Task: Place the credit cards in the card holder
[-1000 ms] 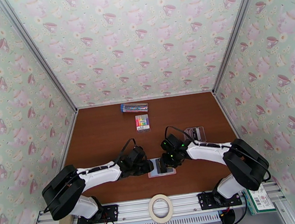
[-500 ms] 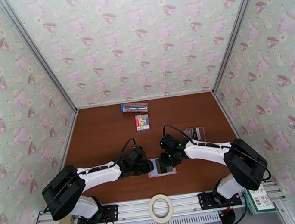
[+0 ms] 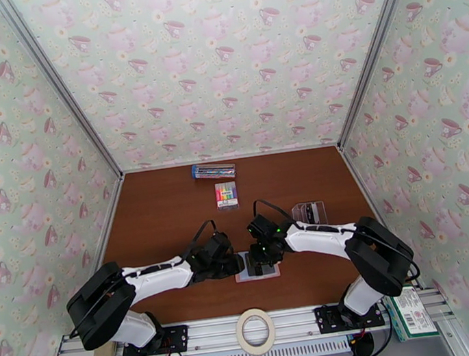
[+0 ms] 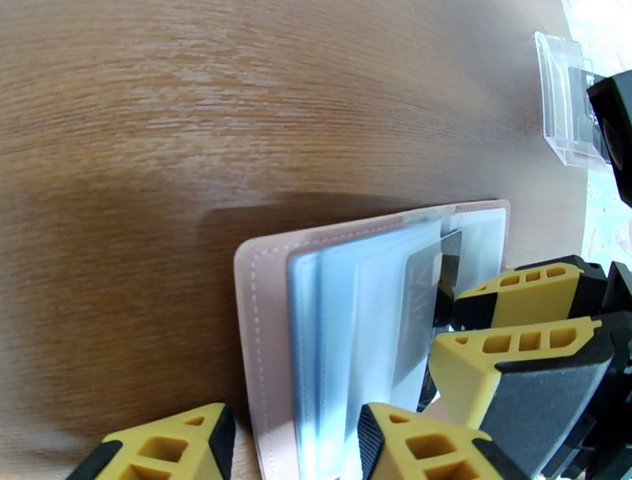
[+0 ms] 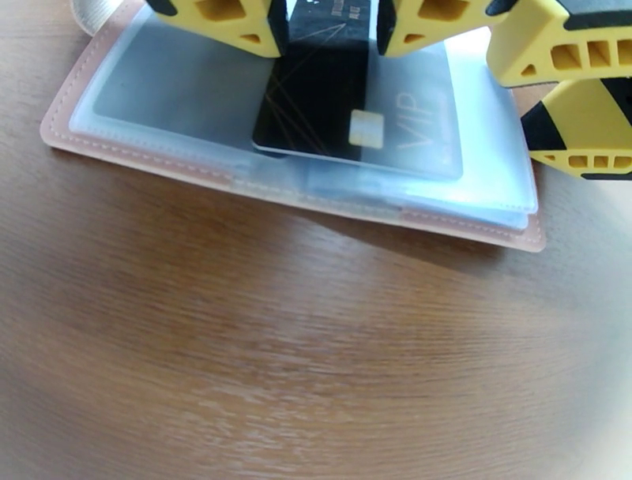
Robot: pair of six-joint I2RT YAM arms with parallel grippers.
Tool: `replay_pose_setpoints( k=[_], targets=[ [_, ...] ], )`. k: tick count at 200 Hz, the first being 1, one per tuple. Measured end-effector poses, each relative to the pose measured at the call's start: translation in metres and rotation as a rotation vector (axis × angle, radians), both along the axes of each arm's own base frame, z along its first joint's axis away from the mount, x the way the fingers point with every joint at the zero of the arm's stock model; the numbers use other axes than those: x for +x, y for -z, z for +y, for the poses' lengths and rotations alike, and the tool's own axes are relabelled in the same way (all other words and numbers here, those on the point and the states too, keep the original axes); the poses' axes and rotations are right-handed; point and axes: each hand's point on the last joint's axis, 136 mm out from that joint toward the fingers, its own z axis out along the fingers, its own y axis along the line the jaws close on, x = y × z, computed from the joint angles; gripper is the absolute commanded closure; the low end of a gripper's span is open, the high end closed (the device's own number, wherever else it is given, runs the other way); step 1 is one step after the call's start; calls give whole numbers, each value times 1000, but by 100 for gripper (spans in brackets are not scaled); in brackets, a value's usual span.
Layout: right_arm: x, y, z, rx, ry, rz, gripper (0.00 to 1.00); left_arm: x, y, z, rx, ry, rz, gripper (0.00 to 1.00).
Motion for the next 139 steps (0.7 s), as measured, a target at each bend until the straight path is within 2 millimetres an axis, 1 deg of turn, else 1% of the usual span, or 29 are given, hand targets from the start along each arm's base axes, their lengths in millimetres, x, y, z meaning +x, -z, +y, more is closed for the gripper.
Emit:
replay_pose_setpoints(
  k=[61,76,100,139],
  targets=[
    [-1,1,13,17,-10,5,64,-1,1,-2,0,6,0,52],
    [-1,0,14,20,-6,8,64,-1,1,-2,0,6,0,52],
    [-2,0,15,24,0,13,67,-1,1,-2,0,7,0,52],
    [-1,-4,13,21,1,-2,65,-1,1,-2,1,6,0,51]
  ],
)
